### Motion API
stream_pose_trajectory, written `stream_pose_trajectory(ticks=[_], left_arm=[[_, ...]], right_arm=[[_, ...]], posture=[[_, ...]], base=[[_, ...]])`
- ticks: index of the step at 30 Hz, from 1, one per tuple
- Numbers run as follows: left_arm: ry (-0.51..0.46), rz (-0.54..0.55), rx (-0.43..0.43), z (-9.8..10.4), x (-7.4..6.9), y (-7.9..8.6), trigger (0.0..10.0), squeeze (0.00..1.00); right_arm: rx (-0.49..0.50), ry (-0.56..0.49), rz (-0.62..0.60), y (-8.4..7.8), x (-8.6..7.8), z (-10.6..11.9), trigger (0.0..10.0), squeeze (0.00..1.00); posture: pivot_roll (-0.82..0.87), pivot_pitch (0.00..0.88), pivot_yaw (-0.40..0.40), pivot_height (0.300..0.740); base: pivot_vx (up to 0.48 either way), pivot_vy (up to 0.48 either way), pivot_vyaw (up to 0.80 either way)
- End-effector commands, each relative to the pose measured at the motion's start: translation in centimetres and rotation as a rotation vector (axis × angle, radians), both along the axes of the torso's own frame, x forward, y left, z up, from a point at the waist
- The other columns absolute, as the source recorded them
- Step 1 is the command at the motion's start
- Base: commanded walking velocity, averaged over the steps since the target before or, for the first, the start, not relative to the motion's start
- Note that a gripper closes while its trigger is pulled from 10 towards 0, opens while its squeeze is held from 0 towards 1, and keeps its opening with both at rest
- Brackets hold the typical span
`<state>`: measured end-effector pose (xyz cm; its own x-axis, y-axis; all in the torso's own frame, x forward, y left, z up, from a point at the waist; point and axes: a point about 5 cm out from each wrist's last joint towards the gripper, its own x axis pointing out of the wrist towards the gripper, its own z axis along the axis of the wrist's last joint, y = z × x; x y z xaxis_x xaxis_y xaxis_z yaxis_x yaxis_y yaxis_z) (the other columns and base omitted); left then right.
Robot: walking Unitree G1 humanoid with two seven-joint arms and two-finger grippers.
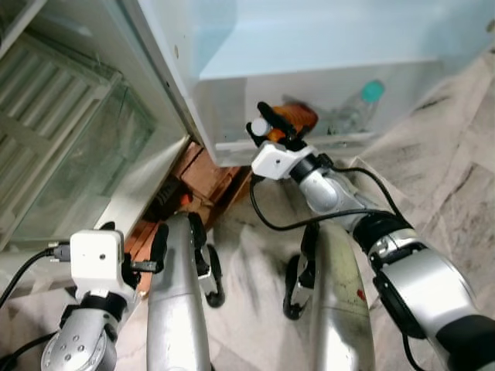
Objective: Restocking fridge
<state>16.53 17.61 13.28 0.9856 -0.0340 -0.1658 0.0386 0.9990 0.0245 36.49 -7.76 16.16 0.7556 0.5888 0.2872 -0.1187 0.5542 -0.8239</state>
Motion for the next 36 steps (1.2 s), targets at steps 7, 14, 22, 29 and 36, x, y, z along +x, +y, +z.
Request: stream_pose_trajectory(ticks=[7,14,22,29,36], left_arm=[[0.021,-0.006,0.011,-0.1,0.3,0.2,10.0,0.0],[0.012,-0.018,0.013,-0.3,1.1,0.1,10.0,0.0],[-0.003,-0.04,0.02,-0.4,2.2,0.0,10.0,0.0],[-0.042,-0.081,0.035,-0.2,3.9,-0.4,10.0,0.0],[-0.057,-0.116,0.025,-0.8,5.7,-1.1,10.0,0.0]], right_arm=[[0.283,0.204,-0.209,-2.0,0.2,-2.3,10.0,0.0],[0.43,0.245,-0.422,-5.5,0.5,-3.2,10.0,0.0],[0.548,0.224,-0.593,-8.5,0.7,-3.0,10.0,1.0],[0.666,0.155,-0.656,-9.5,1.1,-1.3,10.0,1.0],[0.637,0.077,-0.604,-9.3,1.7,0.9,10.0,1.0]], posture=[[0.21,0.492,0.063,0.573],[0.19,0.466,0.07,0.573],[0.18,0.441,0.079,0.573],[0.16,0.395,0.094,0.573],[0.12,0.347,0.104,0.573]], base=[[0.0,0.0,0.0],[0.0,0.0,0.0],[0.0,0.0,0.0],[0.0,0.0,0.0],[0.0,0.0,0.0]])
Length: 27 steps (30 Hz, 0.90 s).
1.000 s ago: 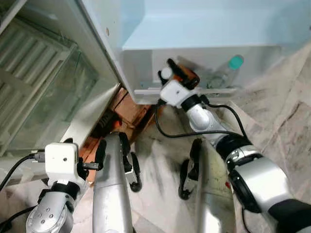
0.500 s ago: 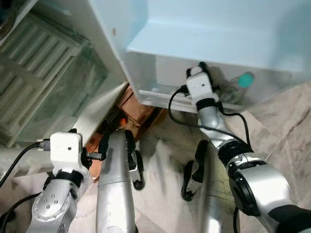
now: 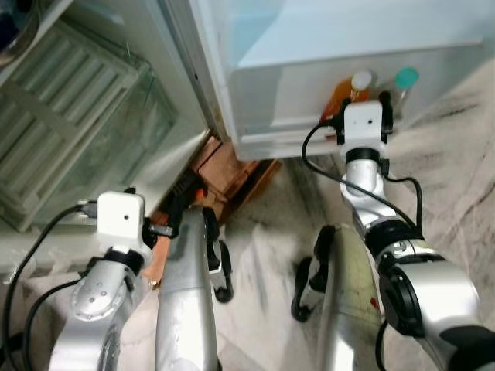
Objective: Restocking fridge
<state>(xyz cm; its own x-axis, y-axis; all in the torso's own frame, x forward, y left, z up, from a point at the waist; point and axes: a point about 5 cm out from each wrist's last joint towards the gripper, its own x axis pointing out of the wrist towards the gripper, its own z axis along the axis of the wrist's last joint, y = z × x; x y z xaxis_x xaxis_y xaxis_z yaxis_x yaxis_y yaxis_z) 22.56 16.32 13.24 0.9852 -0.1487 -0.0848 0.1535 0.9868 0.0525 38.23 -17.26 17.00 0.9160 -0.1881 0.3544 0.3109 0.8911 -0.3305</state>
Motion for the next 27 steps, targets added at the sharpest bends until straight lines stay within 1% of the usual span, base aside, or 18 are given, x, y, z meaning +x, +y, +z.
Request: stream_pose_trajectory(ticks=[1,6,7,9,12,13,16,17,19,21,22,25,26,27], left_arm=[[0.024,0.001,0.006,-0.7,-0.2,0.1,10.0,0.0],[0.012,-0.002,0.008,-0.8,0.9,0.0,10.0,0.0],[0.009,0.0,0.009,-0.8,1.0,0.1,10.0,0.0],[0.004,0.002,0.009,-0.9,1.6,-0.1,10.0,0.0],[-0.009,0.0,0.003,-0.9,2.1,-0.3,10.0,0.0],[-0.006,0.004,0.009,-1.2,1.9,-0.3,10.0,0.0],[-0.003,0.003,0.008,-1.5,2.0,-0.3,10.0,0.0],[0.004,0.002,0.008,-1.8,1.8,-0.3,10.0,0.0],[0.009,0.001,0.006,-2.0,1.8,-0.4,10.0,0.0],[0.016,-0.008,0.004,-3.0,2.1,-0.6,10.0,0.0],[0.016,-0.008,0.004,-3.0,2.1,-0.6,10.0,0.0],[0.016,0.007,-0.001,-3.7,2.6,-0.6,10.0,0.0],[0.013,0.013,-0.002,-3.8,2.7,-0.6,10.0,0.0],[0.013,0.025,-0.006,-3.9,2.8,-0.5,10.0,0.0]], right_arm=[[-0.012,-0.008,0.015,0.2,0.0,0.2,10.0,1.0],[-0.084,-0.026,0.05,0.6,0.6,1.7,10.0,1.0],[-0.089,-0.029,0.054,0.6,0.7,1.8,10.0,1.0],[-0.097,-0.03,0.061,0.6,0.9,2.3,10.0,1.0],[-0.058,-0.017,0.079,0.5,1.1,2.6,10.0,1.0],[0.009,0.015,0.095,0.4,1.0,2.1,10.0,1.0],[0.026,0.028,0.104,0.3,0.9,1.8,10.0,1.0],[0.046,0.034,0.127,0.3,0.6,1.3,10.0,1.0],[0.057,0.037,0.142,0.3,0.4,1.0,10.0,1.0],[0.087,0.059,0.205,0.5,-0.9,-0.8,10.0,1.0],[0.087,0.059,0.205,0.5,-0.9,-0.8,10.0,1.0],[0.114,0.062,0.314,1.3,-3.5,-2.9,10.0,1.0],[0.116,0.06,0.34,1.6,-4.1,-3.2,10.0,0.84],[0.121,0.062,0.359,1.9,-4.8,-3.8,10.0,0.44]], posture=[[0.12,0.347,0.104,0.573],[0.1,0.297,0.097,0.573],[0.1,0.297,0.097,0.573],[0.09,0.265,0.091,0.573],[0.07,0.232,0.089,0.573],[0.06,0.207,0.091,0.573],[0.05,0.189,0.089,0.573],[0.04,0.171,0.087,0.573],[0.03,0.166,0.086,0.573],[0.0,0.122,0.062,0.573],[0.0,0.122,0.062,0.573],[-0.01,0.092,0.036,0.573],[-0.01,0.092,0.036,0.573],[-0.01,0.077,0.035,0.573]], base=[[0.0,0.0,0.0],[0.0,0.0,0.0],[0.0,0.0,0.0],[0.0,0.0,0.0],[0.0,0.0,0.0],[0.0,0.0,0.0],[0.0,0.0,0.0],[0.0,0.0,0.0],[0.0,0.0,0.0],[0.0,0.0,0.0],[0.0,0.0,0.0],[0.0,0.0,0.0],[0.0,0.0,0.0],[0.0,0.0,0.0]])
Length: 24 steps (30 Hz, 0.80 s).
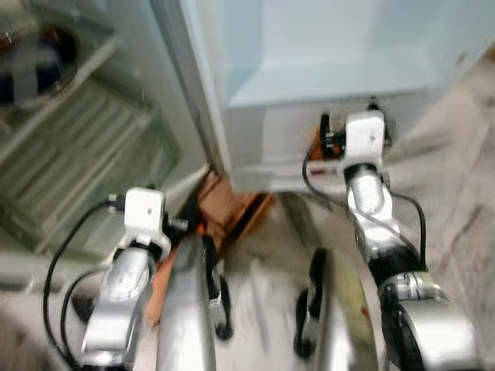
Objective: Restocking fridge
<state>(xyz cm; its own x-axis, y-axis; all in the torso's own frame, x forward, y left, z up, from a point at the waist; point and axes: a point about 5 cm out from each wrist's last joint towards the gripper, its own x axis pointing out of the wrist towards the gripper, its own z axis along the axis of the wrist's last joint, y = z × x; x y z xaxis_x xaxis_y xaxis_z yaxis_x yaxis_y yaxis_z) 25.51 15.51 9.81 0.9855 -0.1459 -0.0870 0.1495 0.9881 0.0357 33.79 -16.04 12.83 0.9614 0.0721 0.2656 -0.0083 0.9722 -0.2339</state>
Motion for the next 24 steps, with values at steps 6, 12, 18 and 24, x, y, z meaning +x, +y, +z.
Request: stream_pose_trajectory(ticks=[6,12,18,24], left_arm=[[0.014,0.032,0.008,-0.9,0.0,0.5,10.0,0.0],[0.0,0.053,0.038,-1.1,0.7,1.3,10.0,0.0],[0.002,0.036,0.045,-1.5,1.1,0.9,10.0,0.0],[-0.01,0.006,0.044,-2.3,1.9,-0.2,10.0,0.0]], right_arm=[[0.035,0.017,0.031,1.7,-3.1,-2.1,10.0,0.0],[0.175,0.087,0.026,2.1,-6.1,-4.2,10.0,0.0],[0.216,0.11,-0.039,0.8,-5.7,-4.7,10.0,0.0],[0.272,0.164,-0.068,-0.1,-5.7,-4.0,10.0,0.0]], posture=[[-0.02,0.039,0.068,0.573],[-0.04,0.0,0.105,0.583],[-0.07,0.0,0.117,0.618],[-0.08,0.0,0.12,0.648]], base=[[0.0,0.0,0.0],[0.0,0.0,0.0],[0.0,0.0,0.0],[0.0,0.0,0.0]])
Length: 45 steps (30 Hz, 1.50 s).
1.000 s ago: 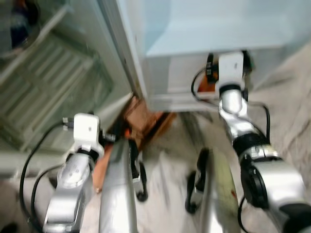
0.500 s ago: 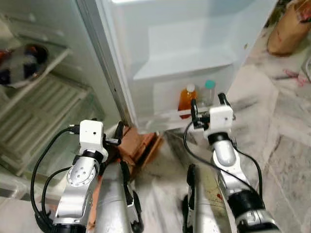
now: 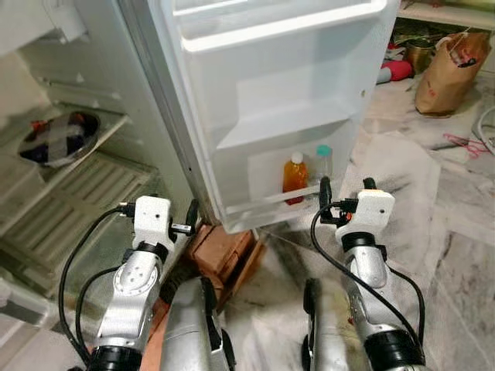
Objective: Restocking fridge
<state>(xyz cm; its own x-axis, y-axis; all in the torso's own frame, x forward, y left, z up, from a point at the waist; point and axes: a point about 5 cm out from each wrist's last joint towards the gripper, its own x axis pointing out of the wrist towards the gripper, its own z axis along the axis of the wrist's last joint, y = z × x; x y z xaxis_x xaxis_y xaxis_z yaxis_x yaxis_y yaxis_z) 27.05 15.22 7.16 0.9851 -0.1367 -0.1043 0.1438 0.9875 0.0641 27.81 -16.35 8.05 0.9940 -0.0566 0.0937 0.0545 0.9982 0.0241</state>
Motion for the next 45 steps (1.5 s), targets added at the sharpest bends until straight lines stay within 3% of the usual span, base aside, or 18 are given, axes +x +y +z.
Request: stream_pose_trajectory(ticks=[1,8,16,23,35,39,42,45], left_arm=[[-0.025,0.0,0.014,0.3,0.4,0.0,10.0,0.0],[-0.015,0.03,-0.004,-0.4,0.1,0.4,10.0,0.0],[0.005,0.061,0.005,-1.5,-0.9,1.6,10.0,0.0],[-0.047,0.051,0.018,-0.6,0.2,0.5,10.0,0.0],[-0.03,0.027,0.009,-1.1,0.0,-0.4,10.0,0.0],[-0.017,0.045,0.01,-1.4,-0.1,-0.2,10.0,0.0],[-0.015,0.04,0.012,-1.4,-0.1,-0.2,10.0,0.0],[-0.024,0.028,0.023,-1.4,0.0,-0.2,10.0,0.0]], right_arm=[[0.013,-0.013,0.012,0.2,0.3,0.8,10.0,0.0],[0.029,0.027,0.035,0.1,-0.2,0.4,10.0,0.0],[0.042,0.074,0.034,-0.3,-0.7,0.0,10.0,0.0],[0.038,0.079,0.051,-0.1,0.1,0.5,10.0,0.0],[0.035,0.095,0.111,0.5,0.9,0.7,10.0,0.0],[0.057,0.122,0.157,0.9,0.4,0.1,10.0,0.0],[0.086,0.198,0.303,2.3,-0.3,-1.0,10.0,0.0],[0.029,0.25,0.412,3.2,-1.0,-1.9,10.0,0.0]], posture=[[-0.08,0.0,0.117,0.653],[-0.08,0.0,0.066,0.693],[-0.08,0.0,0.062,0.74],[-0.08,0.0,0.054,0.74],[-0.09,0.0,0.06,0.74],[-0.09,0.0,0.061,0.74],[-0.09,0.0,0.062,0.74],[-0.09,0.0,0.063,0.74]], base=[[0.0,0.0,0.0],[0.0,0.0,0.0],[0.0,0.0,0.0],[0.0,0.0,0.0],[0.0,-0.196,0.0],[0.0,-0.48,0.0],[0.0,-0.466,0.0],[0.0,-0.465,0.0]])
